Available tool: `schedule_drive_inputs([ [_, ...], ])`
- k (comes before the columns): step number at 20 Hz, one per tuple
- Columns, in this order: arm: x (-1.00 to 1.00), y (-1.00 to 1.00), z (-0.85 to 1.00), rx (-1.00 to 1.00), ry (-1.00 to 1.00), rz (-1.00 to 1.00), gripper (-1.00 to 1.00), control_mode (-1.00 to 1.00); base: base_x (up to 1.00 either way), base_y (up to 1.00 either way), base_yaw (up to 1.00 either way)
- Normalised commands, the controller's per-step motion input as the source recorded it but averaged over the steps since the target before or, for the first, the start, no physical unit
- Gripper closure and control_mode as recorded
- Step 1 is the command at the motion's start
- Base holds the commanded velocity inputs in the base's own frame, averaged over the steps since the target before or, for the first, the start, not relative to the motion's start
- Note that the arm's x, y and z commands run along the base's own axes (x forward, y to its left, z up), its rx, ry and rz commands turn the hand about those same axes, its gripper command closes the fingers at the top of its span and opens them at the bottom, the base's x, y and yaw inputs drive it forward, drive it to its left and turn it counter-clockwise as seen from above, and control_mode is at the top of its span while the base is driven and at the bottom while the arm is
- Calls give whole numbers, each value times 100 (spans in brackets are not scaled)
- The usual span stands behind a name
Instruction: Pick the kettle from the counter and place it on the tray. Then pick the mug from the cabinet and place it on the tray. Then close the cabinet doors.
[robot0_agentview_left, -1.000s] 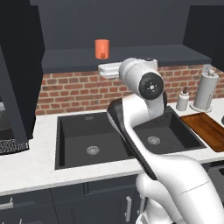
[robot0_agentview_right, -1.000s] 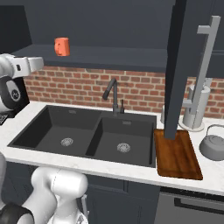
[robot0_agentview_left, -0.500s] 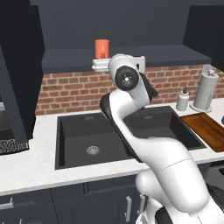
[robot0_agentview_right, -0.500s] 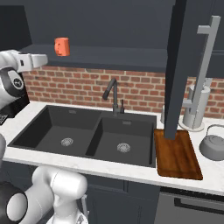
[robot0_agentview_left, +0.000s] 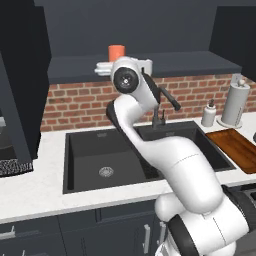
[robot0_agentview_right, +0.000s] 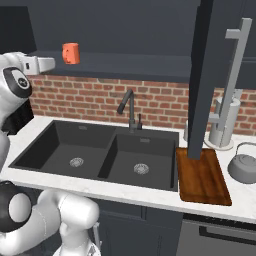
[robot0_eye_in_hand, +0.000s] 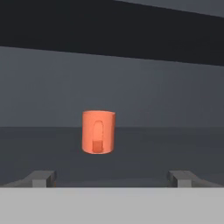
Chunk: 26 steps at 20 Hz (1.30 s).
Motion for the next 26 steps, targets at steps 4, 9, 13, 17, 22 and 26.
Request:
schedule_drive_inputs([
  [4, 37, 0, 0, 2, 0, 2, -100, -100, 0, 0, 0],
  [9, 37, -6, -2, 1, 0, 5, -100, -100, 0, 0, 0],
  [13, 30, 0, -4, 0, 0, 4, -100, -100, 0, 0, 0],
  [17, 28, -2, -3, 2, 0, 5, -100, -100, 0, 0, 0],
  [22, 23, -10, -7, 5, 0, 6, -100, -100, 0, 0, 0],
  [26, 27, -10, -8, 8, 0, 3, -100, -100, 0, 0, 0],
])
